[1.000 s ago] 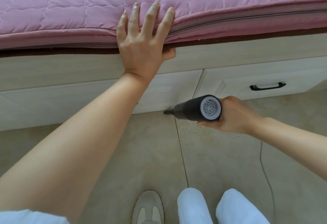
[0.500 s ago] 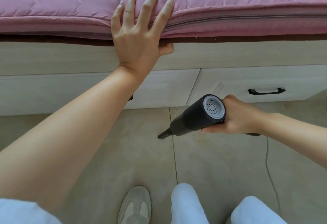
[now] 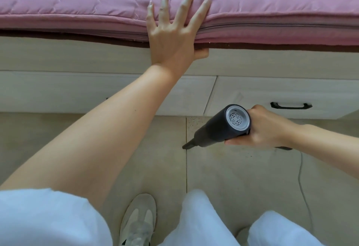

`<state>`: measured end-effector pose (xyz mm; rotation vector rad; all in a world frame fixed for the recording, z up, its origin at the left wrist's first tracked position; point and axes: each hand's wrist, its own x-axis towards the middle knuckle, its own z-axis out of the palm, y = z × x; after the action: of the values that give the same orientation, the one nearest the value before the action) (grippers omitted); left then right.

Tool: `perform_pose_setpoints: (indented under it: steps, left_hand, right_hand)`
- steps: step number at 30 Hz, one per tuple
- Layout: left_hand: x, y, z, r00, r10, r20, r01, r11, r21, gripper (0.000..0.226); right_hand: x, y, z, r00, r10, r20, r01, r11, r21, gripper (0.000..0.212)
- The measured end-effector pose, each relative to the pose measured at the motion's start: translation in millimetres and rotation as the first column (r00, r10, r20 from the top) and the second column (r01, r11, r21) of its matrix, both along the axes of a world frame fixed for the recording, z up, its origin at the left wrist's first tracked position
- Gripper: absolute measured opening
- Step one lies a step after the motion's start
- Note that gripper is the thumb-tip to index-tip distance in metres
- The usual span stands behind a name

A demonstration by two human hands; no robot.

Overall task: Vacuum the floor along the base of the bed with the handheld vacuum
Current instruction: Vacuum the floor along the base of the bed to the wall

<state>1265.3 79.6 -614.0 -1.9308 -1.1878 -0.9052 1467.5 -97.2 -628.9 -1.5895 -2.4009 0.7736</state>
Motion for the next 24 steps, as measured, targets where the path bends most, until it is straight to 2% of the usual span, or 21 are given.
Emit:
perform_pose_setpoints:
  steps: [13, 16, 19, 21, 24]
  left_hand:
    - [-0.1, -3.6, -1.5, 1.000, 0.002, 0.003, -0.001, 0.990, -0.139, 0.094]
    - [-0.5, -4.3, -2.6, 1.000, 0.011, -0.013, -0.013, 0.992, -0.127, 0.091]
    - [-1.3, -4.8, -2.0, 0.999, 0.023, -0.048, -0.028, 0.994, -0.110, 0.088]
    - [0.0, -6.8, 0.9, 0.998, 0.036, -0.055, -0.042, 0.992, -0.118, 0.087]
    - [7.1, -8.6, 5.1, 0.998, 0.017, -0.055, -0.023, 0.994, -0.108, 0.086]
  right_hand:
    - [35.8, -28.4, -1.7, 0.995, 0.087, -0.052, -0.091, 0.993, -0.075, 0.026]
    - [42.1, -29.9, -2.2, 0.998, 0.050, -0.034, -0.052, 0.996, -0.073, 0.023]
    - [46.8, -30.5, -3.0, 0.998, 0.037, -0.046, -0.038, 0.999, -0.022, 0.030]
    - [49.6, -28.9, -2.6, 0.998, 0.035, -0.048, -0.035, 0.999, -0.015, 0.026]
    - [54.8, -26.1, -2.1, 0.999, 0.046, -0.020, -0.047, 0.997, -0.053, 0.025]
